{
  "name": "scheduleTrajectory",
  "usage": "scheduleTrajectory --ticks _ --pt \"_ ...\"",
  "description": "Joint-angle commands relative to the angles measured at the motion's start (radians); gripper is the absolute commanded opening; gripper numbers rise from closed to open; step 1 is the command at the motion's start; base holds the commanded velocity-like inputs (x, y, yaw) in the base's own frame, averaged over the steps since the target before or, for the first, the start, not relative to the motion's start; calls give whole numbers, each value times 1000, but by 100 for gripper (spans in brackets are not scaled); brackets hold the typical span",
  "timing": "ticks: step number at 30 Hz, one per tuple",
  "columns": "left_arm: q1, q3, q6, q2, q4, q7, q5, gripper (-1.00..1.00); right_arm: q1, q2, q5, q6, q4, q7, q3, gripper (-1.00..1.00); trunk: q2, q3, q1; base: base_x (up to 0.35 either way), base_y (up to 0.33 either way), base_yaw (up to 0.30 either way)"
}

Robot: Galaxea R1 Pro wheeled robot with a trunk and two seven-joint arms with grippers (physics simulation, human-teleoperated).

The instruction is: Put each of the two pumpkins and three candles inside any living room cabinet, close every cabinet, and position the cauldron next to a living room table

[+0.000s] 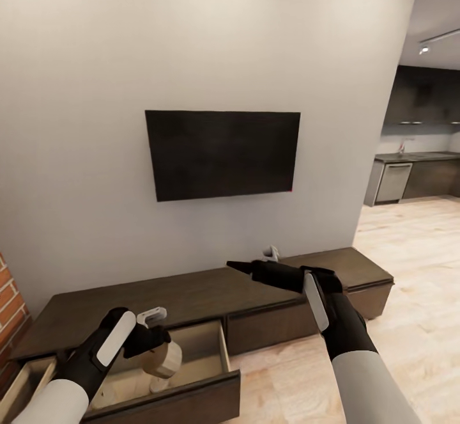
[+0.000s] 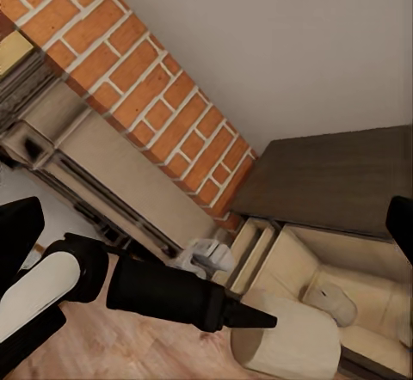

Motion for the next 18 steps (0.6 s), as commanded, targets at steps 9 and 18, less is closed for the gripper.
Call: scheduleTrajectory --ticks 9,18 --pt "-1 -3 0 0 -1 8 16 -100 -1 -2 0 -1 1 7 -3 100 -1 0 0 93 -205 42" --pt "-1 -12 0 1 3 9 14 -100 -1 -3 -2 -2 1 8 -3 100 -1 0 0 89 -75 1"
